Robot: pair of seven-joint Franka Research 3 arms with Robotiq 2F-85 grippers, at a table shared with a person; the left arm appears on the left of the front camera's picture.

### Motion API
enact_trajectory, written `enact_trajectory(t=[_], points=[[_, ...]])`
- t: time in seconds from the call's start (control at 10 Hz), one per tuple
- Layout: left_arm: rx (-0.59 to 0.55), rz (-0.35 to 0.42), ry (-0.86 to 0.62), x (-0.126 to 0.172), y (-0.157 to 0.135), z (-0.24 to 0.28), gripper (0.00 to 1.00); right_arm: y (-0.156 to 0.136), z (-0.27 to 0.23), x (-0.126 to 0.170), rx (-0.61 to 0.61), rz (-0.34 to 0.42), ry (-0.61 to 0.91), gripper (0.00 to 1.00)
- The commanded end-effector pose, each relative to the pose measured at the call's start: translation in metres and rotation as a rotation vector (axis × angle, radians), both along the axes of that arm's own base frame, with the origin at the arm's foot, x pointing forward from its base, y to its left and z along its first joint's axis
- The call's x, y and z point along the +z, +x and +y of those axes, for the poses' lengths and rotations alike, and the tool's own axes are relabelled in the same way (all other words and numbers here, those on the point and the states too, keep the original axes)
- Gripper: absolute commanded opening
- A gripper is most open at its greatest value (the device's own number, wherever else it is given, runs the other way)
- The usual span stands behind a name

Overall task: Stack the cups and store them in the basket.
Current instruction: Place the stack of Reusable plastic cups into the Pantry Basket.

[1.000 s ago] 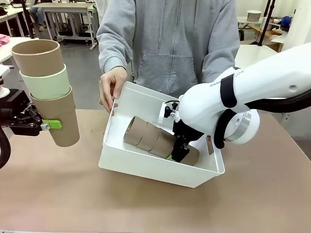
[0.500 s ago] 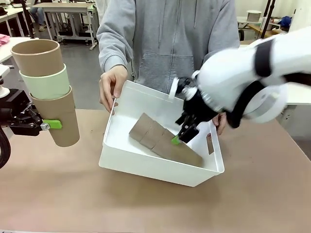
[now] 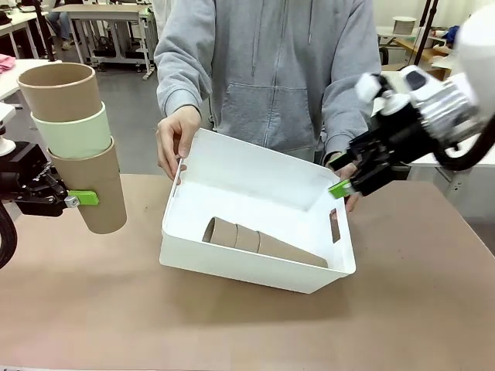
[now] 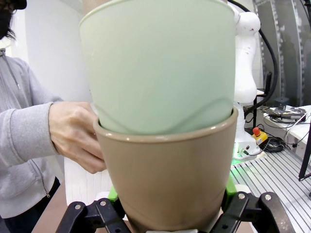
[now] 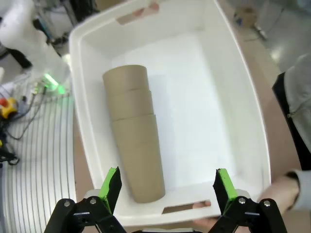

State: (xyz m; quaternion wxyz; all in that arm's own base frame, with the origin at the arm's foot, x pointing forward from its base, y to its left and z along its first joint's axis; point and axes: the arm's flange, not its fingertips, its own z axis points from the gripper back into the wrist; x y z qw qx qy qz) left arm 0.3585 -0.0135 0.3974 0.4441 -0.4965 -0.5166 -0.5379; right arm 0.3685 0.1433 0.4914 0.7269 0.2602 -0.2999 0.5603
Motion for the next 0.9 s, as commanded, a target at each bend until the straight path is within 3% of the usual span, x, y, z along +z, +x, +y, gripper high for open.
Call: enact_trajectory(t=[0.0,0.4,0.6,0.7,0.8], points=[[-0.003,0.007,-0.005,0.005,-0.002,0.0,0.86,-0.004,-0.047,0.011,0.013,-0.006,0.051,1.0],[-0.003,0.007,-0.005,0.005,-0.002,0.0,0.86,-0.014,-0.137,0.031,0.029,-0.034,0.146,1.0],[-0.003,0.007,-0.005,0.005,-0.002,0.0,0.86,-0.005,-0.15,0.034,0.098,-0.073,0.165,1.0],[-0.003,0.007,-0.005,0.005,-0.002,0.0,0.86,-0.017,-0.141,0.032,-0.001,-0.025,0.148,1.0],[-0.003,0.007,-0.005,0.005,-0.002,0.0,0.86,-0.017,-0.141,0.032,-0.001,-0.025,0.148,1.0]])
